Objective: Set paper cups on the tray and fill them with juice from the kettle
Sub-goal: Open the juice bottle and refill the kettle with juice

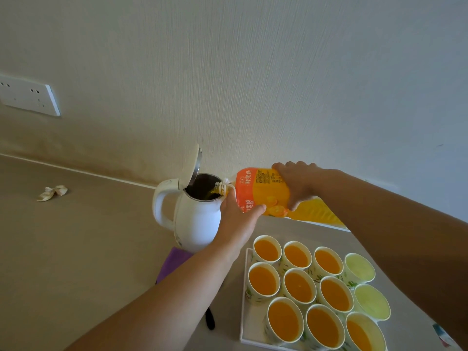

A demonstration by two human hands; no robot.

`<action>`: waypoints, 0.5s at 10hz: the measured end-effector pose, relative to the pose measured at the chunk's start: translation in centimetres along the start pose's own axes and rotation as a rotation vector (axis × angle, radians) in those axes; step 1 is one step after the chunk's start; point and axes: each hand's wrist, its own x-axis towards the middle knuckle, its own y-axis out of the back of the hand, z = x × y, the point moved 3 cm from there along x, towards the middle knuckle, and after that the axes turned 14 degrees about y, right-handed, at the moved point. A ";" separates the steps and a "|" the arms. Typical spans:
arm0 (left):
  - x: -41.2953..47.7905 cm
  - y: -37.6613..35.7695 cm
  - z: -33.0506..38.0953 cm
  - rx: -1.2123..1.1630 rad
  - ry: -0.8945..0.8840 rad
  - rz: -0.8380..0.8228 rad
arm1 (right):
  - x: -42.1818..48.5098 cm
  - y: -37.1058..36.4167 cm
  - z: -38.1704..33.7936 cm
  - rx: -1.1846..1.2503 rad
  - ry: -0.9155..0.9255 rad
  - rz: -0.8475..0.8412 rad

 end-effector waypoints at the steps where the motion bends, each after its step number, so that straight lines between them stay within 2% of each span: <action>1: 0.0 0.0 0.0 0.001 0.004 0.002 | 0.0 0.0 -0.1 0.003 -0.003 -0.003; 5: 0.1 0.2 -0.1 -0.003 0.011 0.012 | -0.3 0.4 -0.3 0.005 -0.008 -0.010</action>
